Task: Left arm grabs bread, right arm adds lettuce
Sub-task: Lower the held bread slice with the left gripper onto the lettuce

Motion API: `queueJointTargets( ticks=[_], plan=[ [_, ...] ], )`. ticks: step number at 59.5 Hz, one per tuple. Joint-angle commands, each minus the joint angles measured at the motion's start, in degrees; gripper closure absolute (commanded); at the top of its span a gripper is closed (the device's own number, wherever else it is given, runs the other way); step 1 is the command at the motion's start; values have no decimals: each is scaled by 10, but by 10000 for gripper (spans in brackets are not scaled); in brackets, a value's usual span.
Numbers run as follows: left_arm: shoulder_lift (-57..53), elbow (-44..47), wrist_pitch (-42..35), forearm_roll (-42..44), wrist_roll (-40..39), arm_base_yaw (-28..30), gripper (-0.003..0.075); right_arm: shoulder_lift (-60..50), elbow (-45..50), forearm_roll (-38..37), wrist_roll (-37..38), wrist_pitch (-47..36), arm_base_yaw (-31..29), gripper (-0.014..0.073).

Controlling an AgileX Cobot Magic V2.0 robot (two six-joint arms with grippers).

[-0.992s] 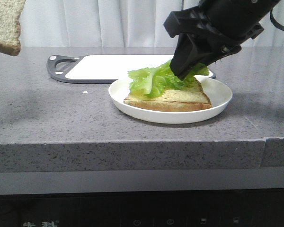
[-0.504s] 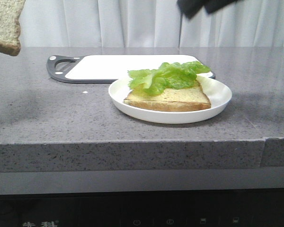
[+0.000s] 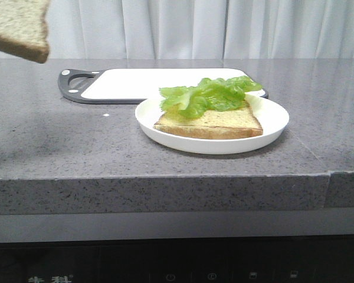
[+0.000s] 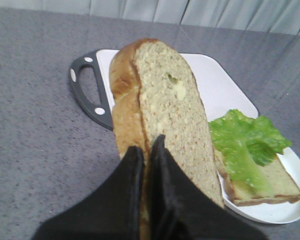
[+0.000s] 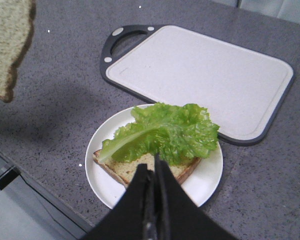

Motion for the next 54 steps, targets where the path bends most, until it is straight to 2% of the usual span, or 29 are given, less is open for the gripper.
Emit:
queueJointTargets(
  ticks=[1, 5, 12, 16, 19, 36, 54],
  plan=[
    [46, -66, 13, -65, 0, 1, 741, -57, 19, 0, -4, -61, -3, 651],
    [94, -104, 45, -146, 54, 1, 741, -93, 38, 0, -4, -55, -3, 651],
    [188, -160, 113, -384, 236, 1, 741, -136, 58, 0, -4, -39, -3, 651],
    [244, -188, 158, -482, 293, 1, 741, -153, 60, 0, -4, -26, -3, 651],
    [288, -208, 188, -522, 309, 1, 741, -160, 60, 0, -4, -17, -3, 651],
    [467, -291, 275, -598, 331, -1, 741, -165, 60, 0, -4, 10, -3, 651],
    [537, -304, 272, -615, 348, -26, 741, -165, 60, -1, -4, 8, -3, 651]
  ],
)
